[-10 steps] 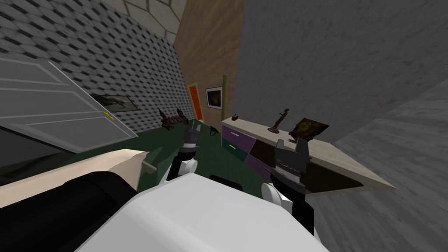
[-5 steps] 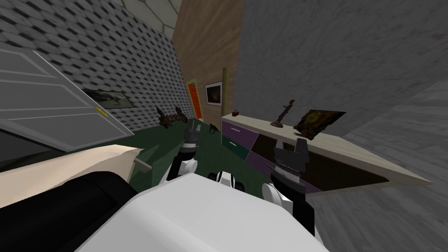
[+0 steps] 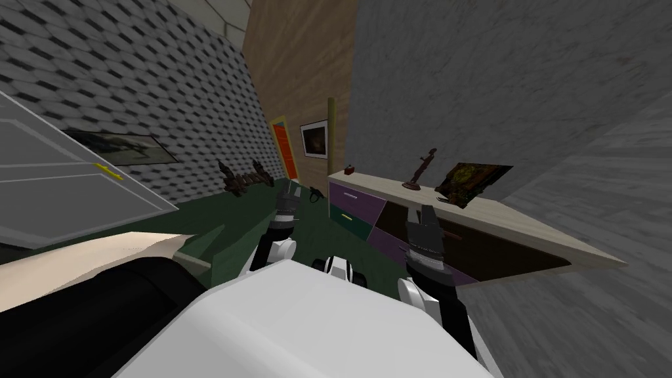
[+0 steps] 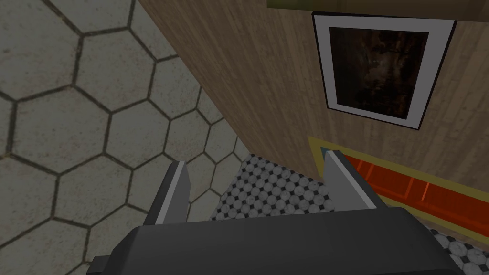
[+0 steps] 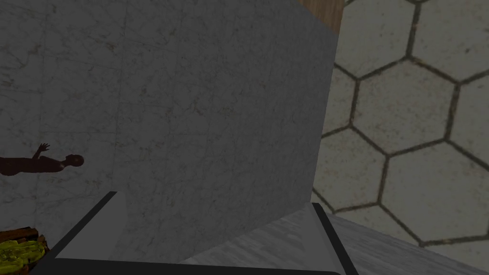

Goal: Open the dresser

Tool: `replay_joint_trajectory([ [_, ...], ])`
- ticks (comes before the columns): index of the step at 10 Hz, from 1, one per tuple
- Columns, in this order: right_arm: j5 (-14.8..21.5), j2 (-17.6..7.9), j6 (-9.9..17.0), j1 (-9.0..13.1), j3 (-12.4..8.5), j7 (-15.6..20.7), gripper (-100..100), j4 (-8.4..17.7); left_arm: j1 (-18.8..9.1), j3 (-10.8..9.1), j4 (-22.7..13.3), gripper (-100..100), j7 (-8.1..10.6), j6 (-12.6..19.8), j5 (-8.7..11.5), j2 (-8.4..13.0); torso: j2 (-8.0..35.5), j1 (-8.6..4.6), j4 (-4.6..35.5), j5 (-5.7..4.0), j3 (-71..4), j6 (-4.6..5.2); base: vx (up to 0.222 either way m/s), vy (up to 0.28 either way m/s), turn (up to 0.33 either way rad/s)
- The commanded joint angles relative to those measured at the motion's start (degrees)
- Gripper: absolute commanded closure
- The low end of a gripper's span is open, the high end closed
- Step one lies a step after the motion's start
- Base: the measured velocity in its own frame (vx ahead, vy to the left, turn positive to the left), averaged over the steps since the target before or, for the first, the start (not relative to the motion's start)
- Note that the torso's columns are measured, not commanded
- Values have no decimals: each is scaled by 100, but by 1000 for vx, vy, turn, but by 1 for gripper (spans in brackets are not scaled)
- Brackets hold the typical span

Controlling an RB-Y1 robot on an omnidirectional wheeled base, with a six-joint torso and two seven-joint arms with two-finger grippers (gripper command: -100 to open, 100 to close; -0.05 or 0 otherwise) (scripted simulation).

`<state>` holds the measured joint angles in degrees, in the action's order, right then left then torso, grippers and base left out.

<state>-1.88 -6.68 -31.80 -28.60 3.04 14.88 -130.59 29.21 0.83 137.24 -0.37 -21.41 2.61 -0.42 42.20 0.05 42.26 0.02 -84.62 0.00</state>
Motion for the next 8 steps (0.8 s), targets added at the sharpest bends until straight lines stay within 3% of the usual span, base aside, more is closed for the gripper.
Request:
replay_joint_trajectory([
  [1,250,-213,11,83,-16,339,-100,139,0,0,0,0,0,0,0,0,-1,-1,0,0,0,0,103,49,-56],
  [3,628,-411,40,190,-27,718,-100,319,0,0,0,0,0,0,0,0,19,-16,6,-5,12,1,122,45,-183],
  [8,1063,-558,73,311,-41,1332,-100,529,-1,0,0,0,0,0,0,0,16,-8,5,-2,10,1,97,55,-110],
])
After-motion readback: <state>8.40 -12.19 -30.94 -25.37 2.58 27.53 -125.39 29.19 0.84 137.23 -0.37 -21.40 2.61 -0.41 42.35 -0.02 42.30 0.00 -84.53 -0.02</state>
